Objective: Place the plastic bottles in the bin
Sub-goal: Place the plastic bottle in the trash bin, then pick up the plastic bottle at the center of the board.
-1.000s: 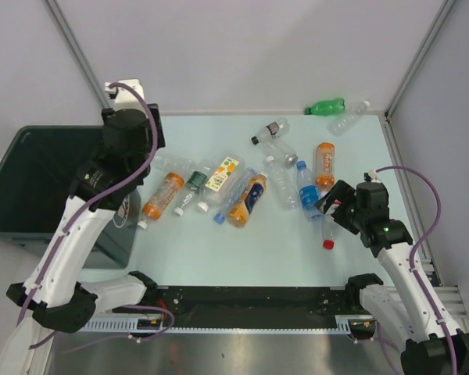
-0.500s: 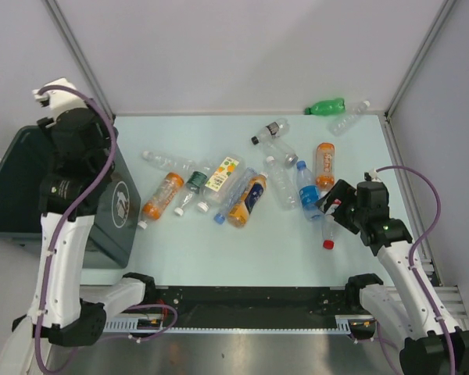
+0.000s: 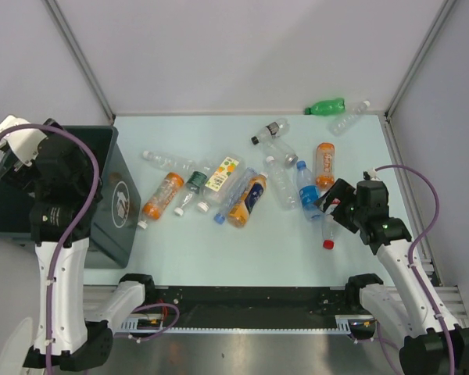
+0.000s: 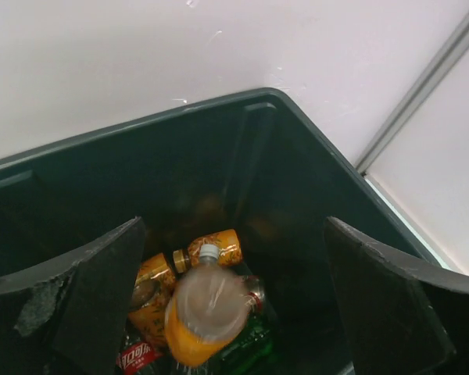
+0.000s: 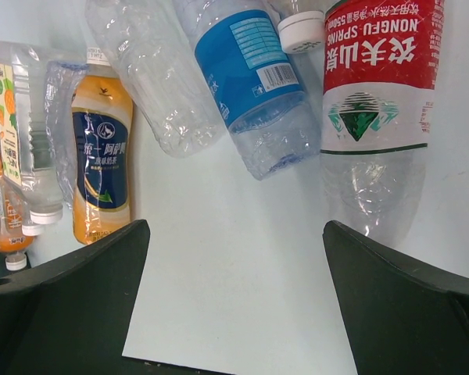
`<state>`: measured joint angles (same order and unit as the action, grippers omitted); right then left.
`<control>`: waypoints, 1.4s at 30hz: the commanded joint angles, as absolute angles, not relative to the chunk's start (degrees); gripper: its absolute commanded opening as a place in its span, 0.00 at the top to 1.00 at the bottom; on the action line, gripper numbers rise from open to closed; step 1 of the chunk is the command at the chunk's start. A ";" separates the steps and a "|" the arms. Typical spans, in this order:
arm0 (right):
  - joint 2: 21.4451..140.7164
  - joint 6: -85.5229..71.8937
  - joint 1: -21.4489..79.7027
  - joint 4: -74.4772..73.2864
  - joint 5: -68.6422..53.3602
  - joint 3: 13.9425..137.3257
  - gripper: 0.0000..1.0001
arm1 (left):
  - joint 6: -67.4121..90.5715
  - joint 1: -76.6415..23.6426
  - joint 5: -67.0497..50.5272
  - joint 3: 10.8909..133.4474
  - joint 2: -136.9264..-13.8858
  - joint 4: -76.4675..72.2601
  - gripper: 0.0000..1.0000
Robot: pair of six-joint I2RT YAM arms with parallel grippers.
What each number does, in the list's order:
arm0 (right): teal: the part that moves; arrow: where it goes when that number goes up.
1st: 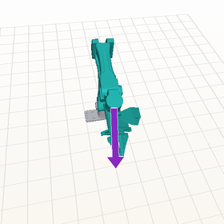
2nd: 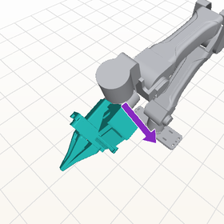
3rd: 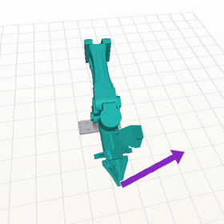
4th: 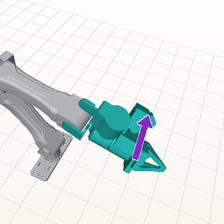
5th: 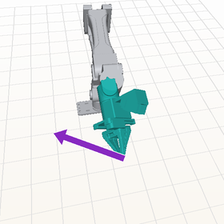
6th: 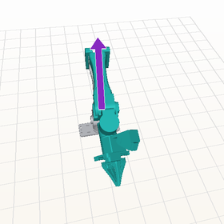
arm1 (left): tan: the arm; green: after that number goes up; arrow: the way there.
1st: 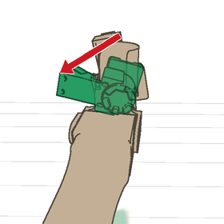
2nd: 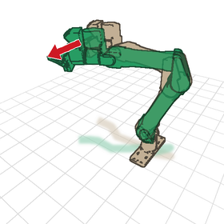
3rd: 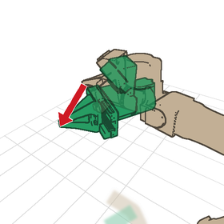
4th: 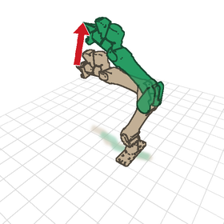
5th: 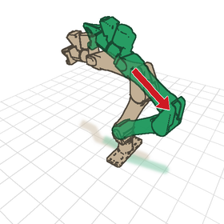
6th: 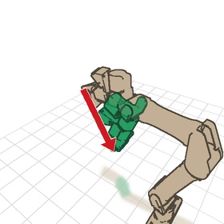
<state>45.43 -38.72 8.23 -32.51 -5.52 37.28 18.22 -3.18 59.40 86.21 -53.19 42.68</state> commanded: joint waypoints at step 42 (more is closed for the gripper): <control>47.81 -38.06 7.56 -29.44 -5.89 38.50 0.02 | 10.73 -26.88 -7.20 64.79 -59.41 30.33 0.00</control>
